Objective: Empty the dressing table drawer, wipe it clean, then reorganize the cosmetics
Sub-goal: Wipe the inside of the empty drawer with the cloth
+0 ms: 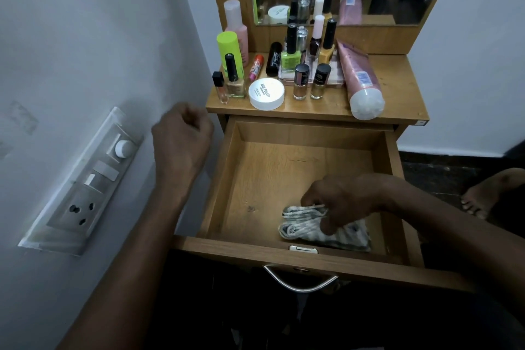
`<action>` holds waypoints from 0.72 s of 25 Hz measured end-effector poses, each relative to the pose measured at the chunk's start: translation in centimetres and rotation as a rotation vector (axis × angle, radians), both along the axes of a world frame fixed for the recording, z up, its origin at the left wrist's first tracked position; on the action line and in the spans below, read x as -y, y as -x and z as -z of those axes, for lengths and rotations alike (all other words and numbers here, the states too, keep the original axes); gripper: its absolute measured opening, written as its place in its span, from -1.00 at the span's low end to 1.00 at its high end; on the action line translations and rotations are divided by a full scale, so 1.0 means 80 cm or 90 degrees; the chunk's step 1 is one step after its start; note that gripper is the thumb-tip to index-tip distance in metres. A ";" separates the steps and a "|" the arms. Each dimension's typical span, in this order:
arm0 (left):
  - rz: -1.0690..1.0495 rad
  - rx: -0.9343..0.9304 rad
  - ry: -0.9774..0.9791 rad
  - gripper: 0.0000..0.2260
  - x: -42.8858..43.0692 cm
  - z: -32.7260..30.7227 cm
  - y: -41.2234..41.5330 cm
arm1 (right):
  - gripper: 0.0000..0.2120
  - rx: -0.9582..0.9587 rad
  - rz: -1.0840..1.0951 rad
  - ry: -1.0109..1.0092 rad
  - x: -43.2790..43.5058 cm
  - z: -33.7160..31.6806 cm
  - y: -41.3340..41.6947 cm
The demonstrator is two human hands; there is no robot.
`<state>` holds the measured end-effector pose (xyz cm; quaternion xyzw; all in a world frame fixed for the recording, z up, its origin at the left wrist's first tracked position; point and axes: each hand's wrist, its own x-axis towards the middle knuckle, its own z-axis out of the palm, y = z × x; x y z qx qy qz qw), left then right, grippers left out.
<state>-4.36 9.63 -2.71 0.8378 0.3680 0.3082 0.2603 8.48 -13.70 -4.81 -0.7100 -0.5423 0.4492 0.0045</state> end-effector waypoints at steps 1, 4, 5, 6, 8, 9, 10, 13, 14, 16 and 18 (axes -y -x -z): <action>0.009 -0.076 0.013 -0.88 0.011 0.007 0.011 | -0.86 0.033 -0.027 0.006 -0.006 -0.005 0.008; 0.050 -0.222 0.077 -0.82 0.033 0.026 0.027 | -0.86 0.042 -0.053 -0.094 -0.049 -0.005 0.042; 0.054 -0.229 0.090 -0.80 0.034 0.031 0.028 | -0.87 0.031 -0.045 -0.138 -0.068 0.001 0.055; 0.058 -0.225 0.100 -0.79 0.034 0.034 0.028 | -0.89 0.012 -0.027 -0.173 -0.084 0.009 0.065; 0.070 -0.210 0.113 -0.79 0.030 0.037 0.026 | -0.83 -0.032 -0.006 -0.216 -0.097 0.019 0.074; 0.080 -0.208 0.113 -0.78 0.028 0.038 0.025 | -0.82 -0.048 -0.021 -0.221 -0.089 0.018 0.068; 0.090 -0.210 0.109 -0.77 0.027 0.040 0.025 | -0.85 -0.066 -0.049 -0.206 -0.076 0.014 0.055; 0.107 -0.176 0.109 -0.75 0.028 0.044 0.027 | -0.94 -0.085 -0.127 -0.005 -0.021 -0.012 0.007; 0.100 -0.164 0.106 -0.74 0.029 0.043 0.027 | -0.95 -0.068 -0.137 0.058 -0.006 -0.018 -0.004; 0.074 -0.172 0.118 -0.65 0.026 0.041 0.026 | -0.92 -0.014 -0.142 0.043 0.004 -0.018 -0.008; 0.087 -0.177 0.244 -0.56 0.016 0.033 0.023 | -0.92 -0.039 -0.082 -0.078 -0.014 -0.008 0.012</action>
